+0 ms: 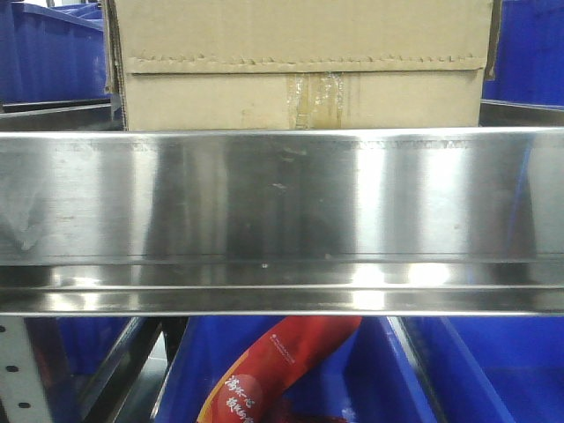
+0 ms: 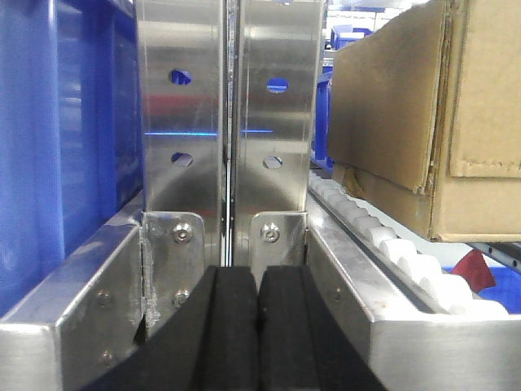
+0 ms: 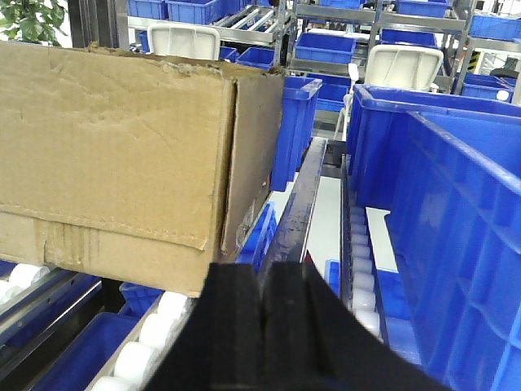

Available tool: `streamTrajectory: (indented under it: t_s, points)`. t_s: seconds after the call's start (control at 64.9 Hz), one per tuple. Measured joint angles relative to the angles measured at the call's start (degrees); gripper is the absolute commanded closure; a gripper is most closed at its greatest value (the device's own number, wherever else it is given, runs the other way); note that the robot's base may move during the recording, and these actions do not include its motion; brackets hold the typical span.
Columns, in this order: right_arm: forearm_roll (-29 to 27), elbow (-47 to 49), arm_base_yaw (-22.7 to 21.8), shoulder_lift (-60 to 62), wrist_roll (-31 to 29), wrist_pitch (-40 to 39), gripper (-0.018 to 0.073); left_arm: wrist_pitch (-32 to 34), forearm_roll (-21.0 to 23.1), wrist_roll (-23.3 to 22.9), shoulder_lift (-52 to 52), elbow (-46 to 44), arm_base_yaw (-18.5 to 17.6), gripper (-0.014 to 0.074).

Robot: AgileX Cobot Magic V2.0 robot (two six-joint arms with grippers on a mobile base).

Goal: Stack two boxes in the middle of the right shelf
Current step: 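Open both grippers and pull them back from the boxes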

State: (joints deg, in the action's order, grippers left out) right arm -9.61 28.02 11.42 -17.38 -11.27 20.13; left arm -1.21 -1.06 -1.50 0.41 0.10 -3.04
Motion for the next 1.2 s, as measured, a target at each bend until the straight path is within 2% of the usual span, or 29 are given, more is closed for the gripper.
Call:
streamTrajectory:
  t_s: [0.771, 0.848, 0.987, 1.079, 1.203]
  points:
    - [0.0, 0.0, -0.22, 0.0, 0.0, -0.14, 0.0721, 0.22, 0.0, 0.0, 0.0, 0.0, 0.0, 0.0708]
    - [0.38, -0.14, -1.2, 0.21, 0.27, -0.28, 0.0721, 0.22, 0.0, 0.0, 0.0, 0.0, 0.0, 0.0708]
    - [1.49, -2.88, -6.17, 2.17, 3.26, -4.39, 0.0721, 0.22, 0.0, 0.0, 0.0, 0.0, 0.0, 0.0708]
    - [2.68, -7.41, -9.4, 4.47, 6.12, -8.0, 0.0721, 0.22, 0.0, 0.0, -0.08, 0.0, 0.0, 0.0708]
    - [3.19, -14.08, -10.6, 8.67, 7.73, -10.31, 0.0721, 0.22, 0.0, 0.0, -0.08, 0.0, 0.0, 0.0708]
